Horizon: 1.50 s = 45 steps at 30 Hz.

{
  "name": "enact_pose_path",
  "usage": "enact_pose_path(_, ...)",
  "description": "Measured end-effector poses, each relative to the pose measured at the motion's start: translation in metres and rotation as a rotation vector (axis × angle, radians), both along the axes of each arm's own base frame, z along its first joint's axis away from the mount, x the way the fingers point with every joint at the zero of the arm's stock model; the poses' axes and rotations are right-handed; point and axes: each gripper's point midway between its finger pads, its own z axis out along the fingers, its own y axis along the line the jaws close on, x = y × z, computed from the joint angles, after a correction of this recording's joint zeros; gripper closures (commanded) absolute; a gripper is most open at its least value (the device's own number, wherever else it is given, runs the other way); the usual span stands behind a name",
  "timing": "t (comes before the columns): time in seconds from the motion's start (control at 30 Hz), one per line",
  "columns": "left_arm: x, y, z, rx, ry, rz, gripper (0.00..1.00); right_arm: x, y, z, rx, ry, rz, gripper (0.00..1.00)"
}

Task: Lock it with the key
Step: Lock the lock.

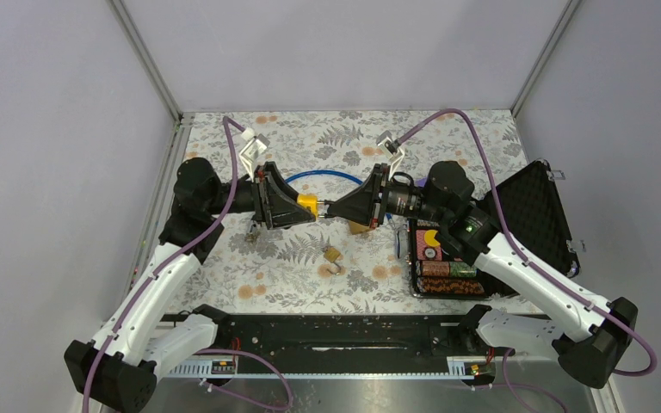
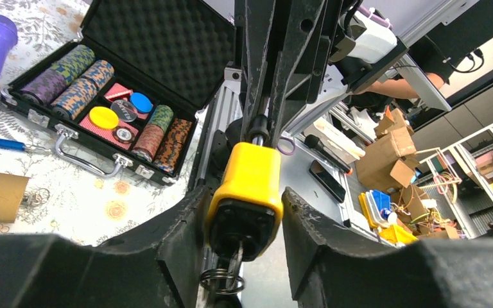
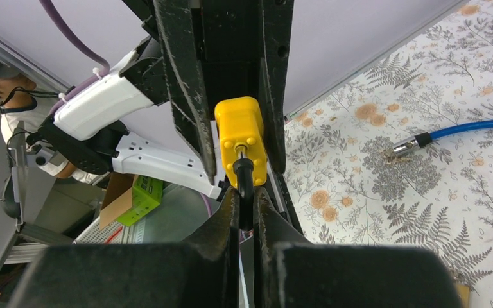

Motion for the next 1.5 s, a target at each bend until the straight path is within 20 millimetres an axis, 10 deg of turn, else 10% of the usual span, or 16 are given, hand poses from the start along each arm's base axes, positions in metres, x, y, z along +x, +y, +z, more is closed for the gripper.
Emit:
enact_pose_path(0.5, 0.012, -0.001, -0.009, 0.020, 0.053, 0.059, 0.62, 0.005, -0.004, -0.012, -0.043, 0.043, -0.021, 1.00)
enact_pose_path(0.67, 0.012, -0.001, -0.008, 0.017, 0.053, 0.059, 1.00, 0.006, -0.005, -0.012, -0.040, 0.055, -0.024, 1.00)
enact_pose_path(0.77, 0.011, -0.003, -0.007, 0.012, 0.067, 0.056, 1.00, 0.006, -0.005, -0.011, -0.037, 0.066, -0.025, 1.00)
enact_pose_path(0.97, 0.014, -0.005, -0.006, 0.010, 0.105, 0.081, 1.00, 0.011, -0.005, -0.011, -0.035, 0.080, -0.031, 0.58)
enact_pose_path(1.17, 0.018, -0.007, -0.015, 0.048, 0.174, 0.114, 1.00, 0.014, -0.006, -0.010, -0.030, 0.083, -0.039, 0.48)
enact_pose_path(1.5, 0.022, -0.007, -0.016, 0.061, 0.207, 0.135, 1.00, 0.017, -0.021, -0.007, -0.016, 0.056, -0.076, 0.63)
